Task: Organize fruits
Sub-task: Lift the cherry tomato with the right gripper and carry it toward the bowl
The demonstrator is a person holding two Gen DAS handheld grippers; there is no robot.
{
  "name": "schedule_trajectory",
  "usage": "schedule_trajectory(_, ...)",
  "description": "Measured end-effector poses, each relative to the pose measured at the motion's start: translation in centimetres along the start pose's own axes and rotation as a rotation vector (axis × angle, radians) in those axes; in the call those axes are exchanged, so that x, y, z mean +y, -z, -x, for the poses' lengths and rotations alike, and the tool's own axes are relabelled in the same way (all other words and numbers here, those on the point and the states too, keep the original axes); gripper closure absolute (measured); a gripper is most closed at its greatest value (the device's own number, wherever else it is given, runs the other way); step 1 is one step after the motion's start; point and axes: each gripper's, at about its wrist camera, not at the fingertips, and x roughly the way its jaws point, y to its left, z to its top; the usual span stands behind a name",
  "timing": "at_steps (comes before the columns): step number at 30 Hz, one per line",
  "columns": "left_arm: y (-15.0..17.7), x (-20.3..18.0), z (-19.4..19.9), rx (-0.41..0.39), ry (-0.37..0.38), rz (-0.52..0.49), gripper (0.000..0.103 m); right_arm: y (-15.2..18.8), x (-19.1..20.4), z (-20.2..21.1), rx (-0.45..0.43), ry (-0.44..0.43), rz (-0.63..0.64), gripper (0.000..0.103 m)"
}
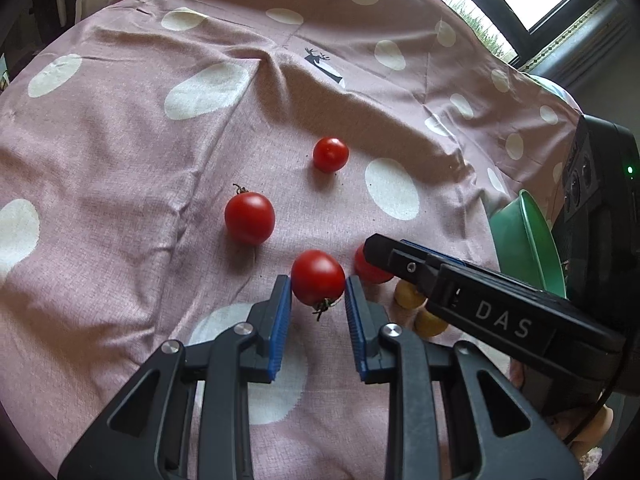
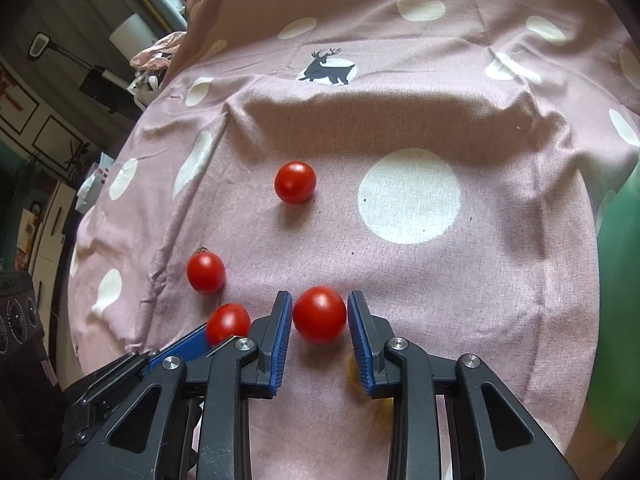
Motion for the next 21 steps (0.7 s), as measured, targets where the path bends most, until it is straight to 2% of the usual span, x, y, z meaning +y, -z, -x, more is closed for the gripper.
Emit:
schedule_trajectory(4,0.1,-0.2,0.2,-0.011,-0.002,-0.011,0.076,0.0,0.1,0.5,-0.020,0.019,0.011,0.074)
schedule_trajectory(17,0.3,0.4,1.0,-0.034,-0.043,0.011,0.076,0.2,0.5,-1.7,0.038,0.023,0.011,0.074)
schedule_trajectory(21,0.3,0.4,1.2,-0.038,-0.035,0.013,0.076,0.3,0.6,-1.6,0.029,0.030,0.018,0.074)
